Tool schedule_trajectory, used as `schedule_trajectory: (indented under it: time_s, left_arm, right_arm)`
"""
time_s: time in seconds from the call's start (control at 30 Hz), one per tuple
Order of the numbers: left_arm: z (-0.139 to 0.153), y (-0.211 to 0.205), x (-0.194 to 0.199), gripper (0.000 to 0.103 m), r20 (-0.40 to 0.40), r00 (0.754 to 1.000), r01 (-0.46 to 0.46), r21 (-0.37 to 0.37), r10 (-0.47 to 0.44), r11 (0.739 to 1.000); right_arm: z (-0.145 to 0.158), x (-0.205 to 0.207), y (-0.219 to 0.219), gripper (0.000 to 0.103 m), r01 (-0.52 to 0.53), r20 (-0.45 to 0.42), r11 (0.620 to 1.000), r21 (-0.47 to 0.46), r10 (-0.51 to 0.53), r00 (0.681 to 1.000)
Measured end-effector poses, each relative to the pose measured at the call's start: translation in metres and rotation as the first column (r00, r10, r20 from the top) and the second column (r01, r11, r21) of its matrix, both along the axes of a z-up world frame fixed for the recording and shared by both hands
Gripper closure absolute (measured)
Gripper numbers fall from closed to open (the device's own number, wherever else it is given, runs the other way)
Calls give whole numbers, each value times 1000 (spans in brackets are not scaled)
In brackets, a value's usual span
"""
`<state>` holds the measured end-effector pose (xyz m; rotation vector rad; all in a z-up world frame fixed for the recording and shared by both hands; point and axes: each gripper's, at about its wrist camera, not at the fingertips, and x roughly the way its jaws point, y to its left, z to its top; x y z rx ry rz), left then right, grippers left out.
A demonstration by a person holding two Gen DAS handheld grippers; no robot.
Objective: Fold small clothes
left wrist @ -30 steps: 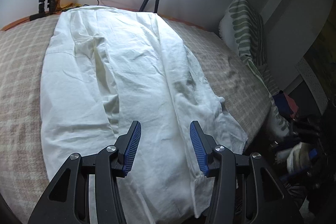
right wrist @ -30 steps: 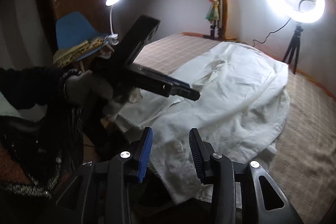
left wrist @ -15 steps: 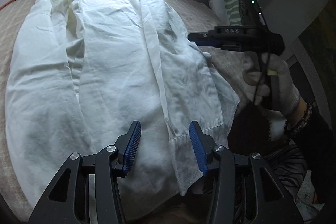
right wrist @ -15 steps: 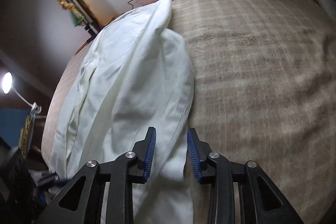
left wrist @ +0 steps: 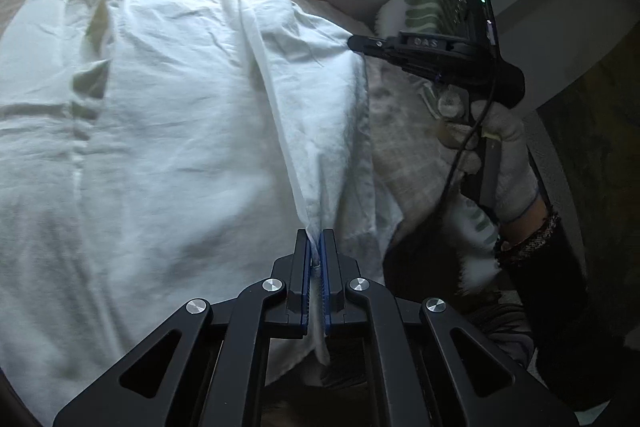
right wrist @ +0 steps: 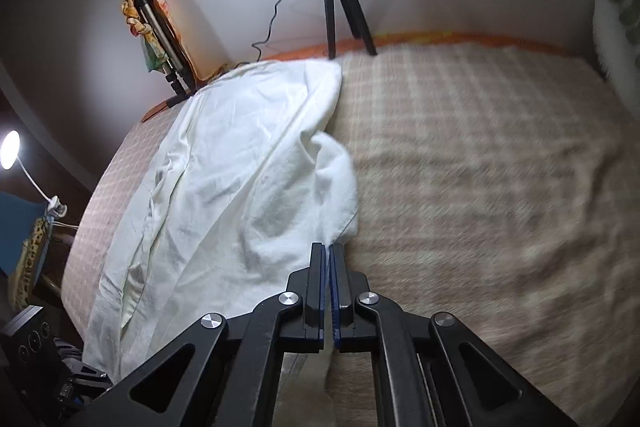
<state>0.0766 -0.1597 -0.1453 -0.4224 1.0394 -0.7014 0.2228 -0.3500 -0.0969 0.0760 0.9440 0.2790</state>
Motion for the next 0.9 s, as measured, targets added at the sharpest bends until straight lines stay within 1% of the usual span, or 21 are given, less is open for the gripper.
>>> schedule_trajectory:
  time_s: [0.07,0.1,0.17,0.23,0.27,0.33,0.37,0.47,0.53,0.6,0.67,0.77,0.9]
  left_arm:
    - [-4,-11,0,100,25,1000,1,44,-2,999]
    - [-7,-13,1,100,28,1000,-6,61,4,998]
    - [-12,-14,3,100,21,1000,-15,69,13,998]
    - [-10,-11,1,100,59,998,-33,115,27,993]
    - [-8,-9,-1,99,79,997,-37,128,27,991]
    - [-4,-5,-4,94,106,994,-54,171,36,984]
    - [-3,-3,-6,92,121,992,-61,178,39,982]
    - [5,1,-15,90,167,985,-67,195,35,978]
    - [8,-3,-21,90,192,981,-50,213,8,976]
    - [8,-10,-24,90,208,978,-21,246,-32,969]
    - [4,-15,-23,90,197,979,-4,256,-49,967]
    - [-3,-19,-20,90,158,986,8,233,-45,972]
    - [-5,-21,-19,90,152,988,-1,230,-35,973]
  right_arm:
    - [-2,5,-1,103,-1,-13,1000,-31,1,1000]
    - [-7,8,0,101,-5,-28,999,-40,4,1000]
    - [-21,13,2,96,-5,-63,997,-76,1,998]
    - [-30,16,1,84,-7,-90,995,-104,-2,996]
    - [-29,14,-4,75,-6,-92,996,-85,-2,996]
    - [-25,7,-14,75,-11,-90,1000,-10,10,996]
    - [-22,1,-18,74,-13,-91,1000,20,14,996]
    - [-17,-27,-27,74,-37,-86,993,111,46,995]
    - [-18,-49,-29,74,-63,-102,983,171,81,991]
    - [-22,-71,-25,74,-91,-123,975,203,117,986]
    - [-32,-92,-19,74,-114,-159,964,238,155,975]
    - [-46,-117,-4,74,-140,-211,960,242,193,958]
    - [-59,-130,17,75,-173,-238,971,162,209,949]
